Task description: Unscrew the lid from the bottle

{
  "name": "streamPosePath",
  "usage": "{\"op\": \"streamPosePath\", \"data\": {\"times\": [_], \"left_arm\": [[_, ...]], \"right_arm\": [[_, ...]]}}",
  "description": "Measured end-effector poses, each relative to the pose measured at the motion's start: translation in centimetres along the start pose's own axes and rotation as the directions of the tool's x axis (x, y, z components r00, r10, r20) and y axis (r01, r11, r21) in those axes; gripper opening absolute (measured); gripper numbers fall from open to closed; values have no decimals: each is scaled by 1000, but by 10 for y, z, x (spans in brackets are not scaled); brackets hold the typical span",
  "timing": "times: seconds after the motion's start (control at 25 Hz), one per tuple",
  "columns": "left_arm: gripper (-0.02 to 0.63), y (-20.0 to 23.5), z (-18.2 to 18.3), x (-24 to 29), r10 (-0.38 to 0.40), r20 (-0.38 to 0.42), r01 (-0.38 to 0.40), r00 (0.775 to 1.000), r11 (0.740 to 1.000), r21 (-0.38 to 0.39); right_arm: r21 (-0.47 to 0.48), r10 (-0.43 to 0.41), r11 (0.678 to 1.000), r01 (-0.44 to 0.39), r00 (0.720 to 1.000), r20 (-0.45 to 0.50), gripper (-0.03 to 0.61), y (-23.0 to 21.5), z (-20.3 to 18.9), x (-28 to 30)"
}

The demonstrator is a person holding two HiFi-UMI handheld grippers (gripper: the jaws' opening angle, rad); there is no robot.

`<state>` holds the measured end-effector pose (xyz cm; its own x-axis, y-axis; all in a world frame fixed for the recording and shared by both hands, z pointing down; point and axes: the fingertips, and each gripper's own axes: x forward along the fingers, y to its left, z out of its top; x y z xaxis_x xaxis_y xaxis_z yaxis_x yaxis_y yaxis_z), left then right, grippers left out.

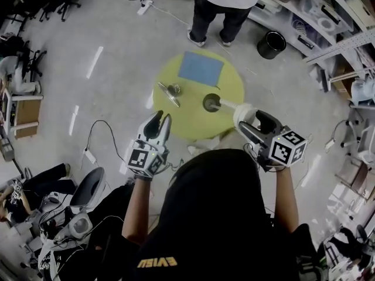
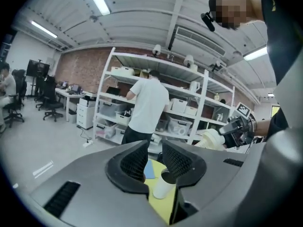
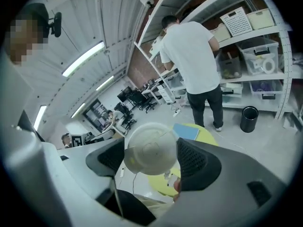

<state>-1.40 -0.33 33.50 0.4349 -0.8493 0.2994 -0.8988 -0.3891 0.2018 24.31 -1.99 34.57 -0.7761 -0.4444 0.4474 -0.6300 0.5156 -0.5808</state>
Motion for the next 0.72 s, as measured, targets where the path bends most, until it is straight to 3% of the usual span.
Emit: {"op": "streamPosePath", "data": {"times": [0.16,0.32,0.72], "left_arm": [[22,-3,9,-6,5,-78,0,997,998,67],[18,-10,28,-7,-16,-59,25,998,990,140],[18,-20,37,-8,-74,-61,83,995,985,154]], "right_arm": [[-35,-15,999,16,1000,5,350,5,11,6],[-81,-20,996,21,1000,14,350,17,22,13],[-128,-8,992,6,1000,-20,350,36,19,23]]}}
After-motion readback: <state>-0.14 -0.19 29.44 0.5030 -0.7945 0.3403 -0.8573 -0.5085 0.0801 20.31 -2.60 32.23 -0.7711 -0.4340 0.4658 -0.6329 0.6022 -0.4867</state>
